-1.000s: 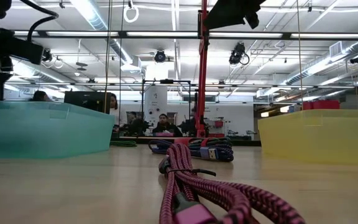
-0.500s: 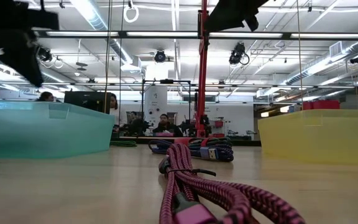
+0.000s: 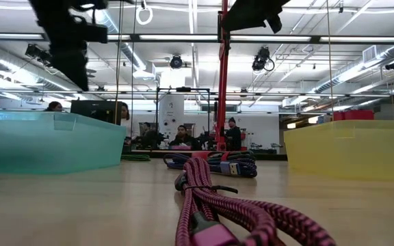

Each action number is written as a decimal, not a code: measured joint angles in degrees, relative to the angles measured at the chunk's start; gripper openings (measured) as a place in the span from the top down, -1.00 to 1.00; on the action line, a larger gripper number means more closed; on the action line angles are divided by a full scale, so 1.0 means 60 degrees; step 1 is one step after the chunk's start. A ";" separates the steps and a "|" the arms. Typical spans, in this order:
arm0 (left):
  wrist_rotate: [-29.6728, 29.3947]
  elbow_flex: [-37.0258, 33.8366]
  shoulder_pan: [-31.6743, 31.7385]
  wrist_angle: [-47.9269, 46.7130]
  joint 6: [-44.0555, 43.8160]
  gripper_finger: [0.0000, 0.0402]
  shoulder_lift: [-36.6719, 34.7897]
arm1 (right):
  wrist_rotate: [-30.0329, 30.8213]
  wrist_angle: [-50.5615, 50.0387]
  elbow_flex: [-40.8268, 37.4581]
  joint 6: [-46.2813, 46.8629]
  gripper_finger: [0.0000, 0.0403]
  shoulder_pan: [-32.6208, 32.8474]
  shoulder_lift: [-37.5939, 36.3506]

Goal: Pick & Place USB Port
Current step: Put the green cable into the yellow bin

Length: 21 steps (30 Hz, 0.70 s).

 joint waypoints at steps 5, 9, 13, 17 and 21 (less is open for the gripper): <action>0.1251 -0.0082 0.2000 0.2018 0.2700 -0.16 0.0000 | -0.0460 0.0036 0.0000 0.0059 0.61 0.0001 0.0004; 0.2590 -0.0341 0.3508 0.3095 0.3995 -0.16 0.0015 | -0.0764 0.0036 0.0000 0.0248 0.61 0.0009 0.0004; 0.3374 -0.0692 0.4665 0.3468 0.4685 -0.16 0.0018 | -0.1043 0.0035 0.0000 0.0265 0.61 0.0009 0.0004; 0.4231 -0.1143 0.5584 0.3989 0.5114 -0.16 0.0022 | -0.1064 0.0041 0.0000 0.0327 0.61 0.0009 0.0004; 0.5025 -0.1550 0.6182 0.4925 0.5293 -0.16 0.0296 | -0.1054 0.0155 0.0000 0.0327 0.61 0.0009 0.0004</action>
